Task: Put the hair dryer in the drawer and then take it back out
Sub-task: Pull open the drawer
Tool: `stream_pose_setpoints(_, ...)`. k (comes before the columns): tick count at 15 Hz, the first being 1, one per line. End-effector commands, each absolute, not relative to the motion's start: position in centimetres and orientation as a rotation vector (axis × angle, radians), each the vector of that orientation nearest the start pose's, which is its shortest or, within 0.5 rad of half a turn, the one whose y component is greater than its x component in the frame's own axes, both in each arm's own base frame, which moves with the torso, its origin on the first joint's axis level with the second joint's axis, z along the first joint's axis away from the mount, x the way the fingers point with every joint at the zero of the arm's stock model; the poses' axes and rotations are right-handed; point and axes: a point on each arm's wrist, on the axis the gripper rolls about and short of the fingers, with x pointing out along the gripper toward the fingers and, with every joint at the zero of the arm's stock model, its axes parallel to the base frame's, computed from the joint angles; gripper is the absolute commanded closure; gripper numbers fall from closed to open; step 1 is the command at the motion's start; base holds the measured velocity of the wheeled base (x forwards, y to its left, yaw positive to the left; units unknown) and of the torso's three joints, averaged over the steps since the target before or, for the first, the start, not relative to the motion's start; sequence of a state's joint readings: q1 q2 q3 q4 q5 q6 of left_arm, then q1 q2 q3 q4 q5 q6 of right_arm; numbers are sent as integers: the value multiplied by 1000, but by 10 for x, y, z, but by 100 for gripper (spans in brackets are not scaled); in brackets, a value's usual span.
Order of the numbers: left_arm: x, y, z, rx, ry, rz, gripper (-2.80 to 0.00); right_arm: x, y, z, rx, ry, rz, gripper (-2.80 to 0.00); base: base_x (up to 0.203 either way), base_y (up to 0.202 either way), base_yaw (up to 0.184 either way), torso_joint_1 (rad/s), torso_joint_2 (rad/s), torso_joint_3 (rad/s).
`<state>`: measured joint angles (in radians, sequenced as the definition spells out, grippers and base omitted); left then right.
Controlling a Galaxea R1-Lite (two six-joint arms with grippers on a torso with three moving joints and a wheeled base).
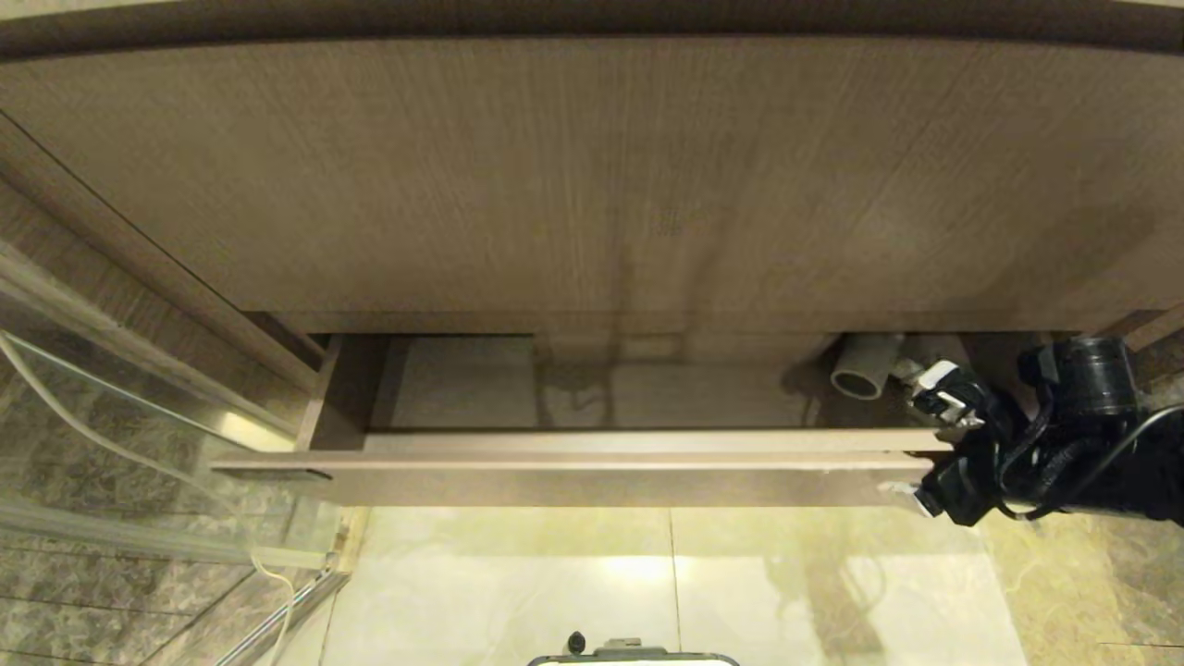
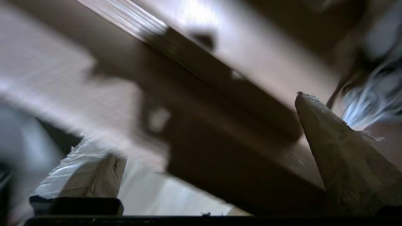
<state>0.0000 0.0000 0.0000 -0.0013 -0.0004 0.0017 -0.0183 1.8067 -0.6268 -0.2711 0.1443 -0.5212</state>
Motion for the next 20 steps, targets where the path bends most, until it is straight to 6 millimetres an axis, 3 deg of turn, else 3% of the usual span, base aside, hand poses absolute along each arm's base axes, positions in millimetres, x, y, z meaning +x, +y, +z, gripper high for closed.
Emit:
stream_pose_setpoints(1, -23, 0, 76, 2, -2, 0, 0, 241, -6, 76, -356, 983, 352, -280, 0, 0, 0, 0, 0, 0)
stream_pose_setpoints(11, -23, 0, 76, 2, -3, 0, 0, 212, -8, 78, -259, 1167, 340, -280, 0, 0, 0, 0, 0, 0)
stream_pose_setpoints(16, -23, 0, 76, 2, -5, 0, 0, 208, -8, 81, -258, 1166, 336, -280, 0, 0, 0, 0, 0, 0)
stream_pose_setpoints(20, -23, 0, 76, 2, -2, 0, 0, 205, -9, 95, -268, 1109, 325, -280, 0, 0, 0, 0, 0, 0)
